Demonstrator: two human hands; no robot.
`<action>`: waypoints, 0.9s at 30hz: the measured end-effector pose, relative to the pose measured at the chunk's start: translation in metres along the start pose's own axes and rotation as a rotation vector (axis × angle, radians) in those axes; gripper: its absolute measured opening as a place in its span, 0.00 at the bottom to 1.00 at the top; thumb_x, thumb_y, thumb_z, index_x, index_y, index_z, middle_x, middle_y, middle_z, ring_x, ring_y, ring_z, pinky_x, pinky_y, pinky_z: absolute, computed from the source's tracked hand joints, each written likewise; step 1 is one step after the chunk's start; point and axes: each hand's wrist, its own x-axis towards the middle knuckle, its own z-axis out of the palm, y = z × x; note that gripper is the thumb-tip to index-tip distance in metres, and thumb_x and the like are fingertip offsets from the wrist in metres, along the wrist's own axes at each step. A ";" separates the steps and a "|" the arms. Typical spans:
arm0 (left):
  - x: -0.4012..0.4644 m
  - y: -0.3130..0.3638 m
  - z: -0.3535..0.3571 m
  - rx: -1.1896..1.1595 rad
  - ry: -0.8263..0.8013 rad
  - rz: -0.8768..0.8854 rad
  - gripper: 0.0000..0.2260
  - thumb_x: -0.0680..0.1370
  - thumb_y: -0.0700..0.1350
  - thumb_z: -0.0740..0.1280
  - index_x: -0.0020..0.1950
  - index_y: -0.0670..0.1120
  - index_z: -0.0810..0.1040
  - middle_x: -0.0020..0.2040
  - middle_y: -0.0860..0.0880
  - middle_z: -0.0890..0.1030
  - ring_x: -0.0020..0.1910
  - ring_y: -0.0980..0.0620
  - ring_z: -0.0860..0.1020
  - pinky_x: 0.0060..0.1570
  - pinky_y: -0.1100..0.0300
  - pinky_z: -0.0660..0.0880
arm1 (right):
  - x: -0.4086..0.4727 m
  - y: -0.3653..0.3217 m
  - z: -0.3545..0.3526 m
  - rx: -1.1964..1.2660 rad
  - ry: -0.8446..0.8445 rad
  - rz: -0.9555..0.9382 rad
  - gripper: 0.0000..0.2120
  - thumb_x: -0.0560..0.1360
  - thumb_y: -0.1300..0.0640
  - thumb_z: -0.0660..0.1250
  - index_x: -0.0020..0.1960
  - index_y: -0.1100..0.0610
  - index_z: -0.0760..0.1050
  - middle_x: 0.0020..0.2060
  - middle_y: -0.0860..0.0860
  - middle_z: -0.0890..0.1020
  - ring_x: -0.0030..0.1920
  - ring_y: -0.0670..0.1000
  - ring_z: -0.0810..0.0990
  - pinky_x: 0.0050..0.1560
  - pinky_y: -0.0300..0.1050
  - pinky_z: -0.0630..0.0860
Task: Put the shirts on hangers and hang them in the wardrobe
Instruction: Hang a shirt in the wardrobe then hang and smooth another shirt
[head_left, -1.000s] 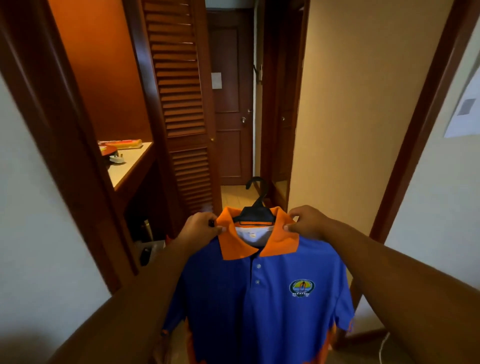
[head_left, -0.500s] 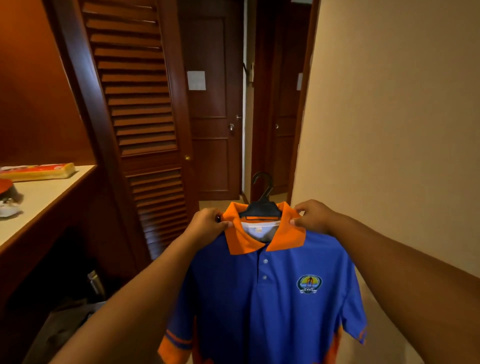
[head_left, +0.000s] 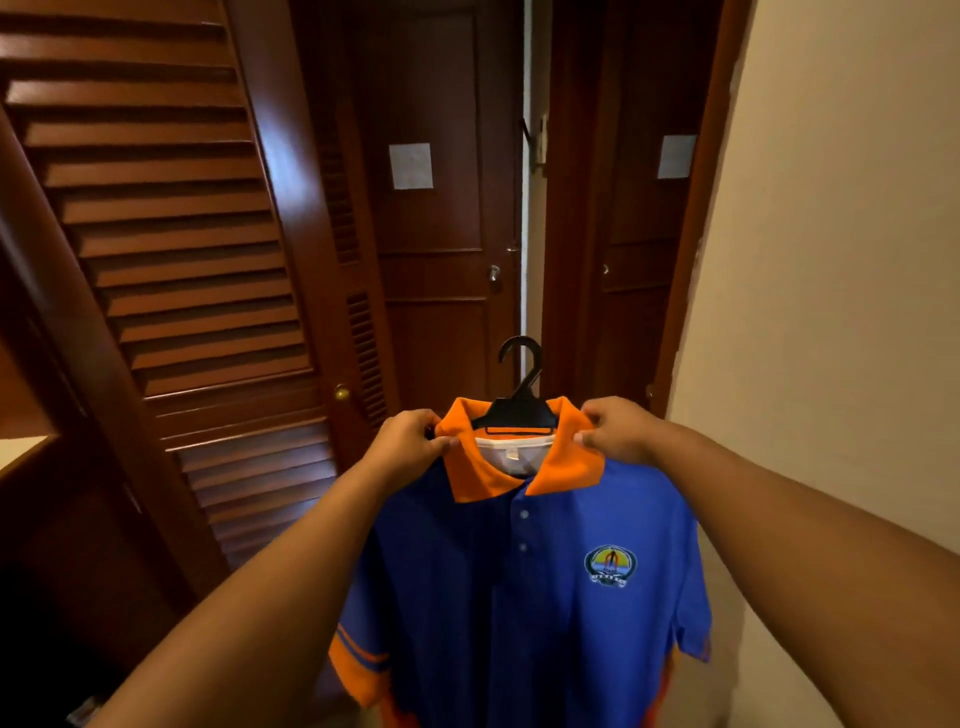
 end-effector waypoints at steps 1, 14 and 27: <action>0.023 0.001 0.000 -0.005 0.009 -0.010 0.08 0.76 0.49 0.69 0.51 0.47 0.78 0.47 0.50 0.80 0.48 0.52 0.77 0.47 0.55 0.76 | 0.027 0.002 -0.009 0.002 -0.011 -0.009 0.03 0.78 0.56 0.66 0.50 0.54 0.74 0.43 0.51 0.76 0.48 0.52 0.76 0.44 0.45 0.72; 0.294 -0.043 -0.005 -0.015 0.155 -0.078 0.05 0.77 0.49 0.68 0.48 0.48 0.77 0.46 0.50 0.80 0.46 0.53 0.76 0.42 0.60 0.71 | 0.346 0.000 -0.068 -0.111 -0.036 -0.142 0.05 0.76 0.57 0.68 0.42 0.52 0.73 0.43 0.51 0.77 0.49 0.53 0.76 0.46 0.47 0.73; 0.526 -0.121 -0.069 0.134 0.339 -0.201 0.08 0.78 0.51 0.65 0.54 0.49 0.76 0.49 0.50 0.79 0.46 0.52 0.74 0.44 0.57 0.69 | 0.626 -0.071 -0.082 -0.137 -0.057 -0.289 0.06 0.76 0.56 0.68 0.43 0.51 0.71 0.43 0.51 0.76 0.47 0.52 0.75 0.44 0.44 0.69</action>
